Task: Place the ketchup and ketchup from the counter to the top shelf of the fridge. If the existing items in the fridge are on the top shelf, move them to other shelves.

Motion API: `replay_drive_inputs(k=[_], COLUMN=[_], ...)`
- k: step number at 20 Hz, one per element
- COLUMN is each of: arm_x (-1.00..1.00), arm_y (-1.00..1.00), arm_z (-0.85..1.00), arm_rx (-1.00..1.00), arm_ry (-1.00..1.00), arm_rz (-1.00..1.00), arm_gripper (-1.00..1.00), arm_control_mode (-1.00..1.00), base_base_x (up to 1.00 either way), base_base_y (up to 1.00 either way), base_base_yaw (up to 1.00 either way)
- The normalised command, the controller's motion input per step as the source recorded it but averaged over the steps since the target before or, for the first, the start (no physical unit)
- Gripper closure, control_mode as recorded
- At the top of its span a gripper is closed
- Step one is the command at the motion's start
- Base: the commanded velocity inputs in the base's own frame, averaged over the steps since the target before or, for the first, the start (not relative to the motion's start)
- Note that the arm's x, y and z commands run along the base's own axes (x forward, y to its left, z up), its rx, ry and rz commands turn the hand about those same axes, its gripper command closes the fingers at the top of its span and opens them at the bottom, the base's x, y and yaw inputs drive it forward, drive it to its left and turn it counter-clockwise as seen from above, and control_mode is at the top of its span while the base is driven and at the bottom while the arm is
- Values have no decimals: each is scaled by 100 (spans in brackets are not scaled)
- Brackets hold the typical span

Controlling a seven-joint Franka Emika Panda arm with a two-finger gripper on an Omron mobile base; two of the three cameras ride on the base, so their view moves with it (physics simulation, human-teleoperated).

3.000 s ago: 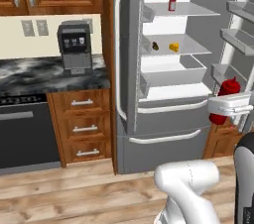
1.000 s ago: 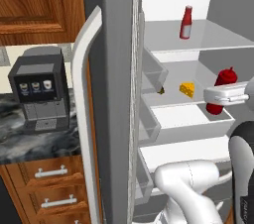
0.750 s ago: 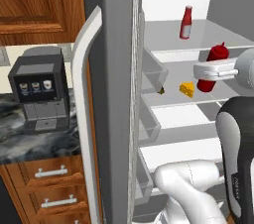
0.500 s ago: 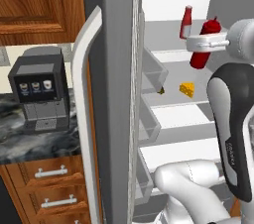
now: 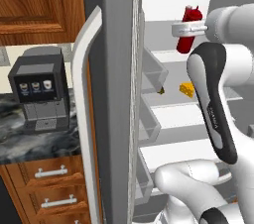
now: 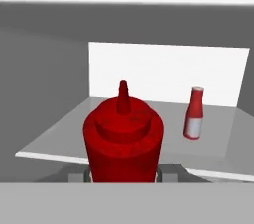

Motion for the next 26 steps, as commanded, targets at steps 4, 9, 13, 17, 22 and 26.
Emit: replay_drive_inputs(k=[4,9,13,17,22,26], arm_x=[100,98,52,16,2,11], arm_y=[4,7,0,0,0,0], arm_z=[-3,-2,-10,-20,-22,-29], arm_rx=[0,0,0,0,0,0], arm_ry=[0,1,4,3,0,0], arm_rz=[0,0,0,0,0,0], arm_gripper=[100,100,100,100,100,100], arm_control_mode=[-100,-100,-100,-100,-100,-100], base_base_x=[0,0,0,0,0,0], base_base_y=[0,0,0,0,0,0], base_base_yaw=[0,0,0,0,0,0])
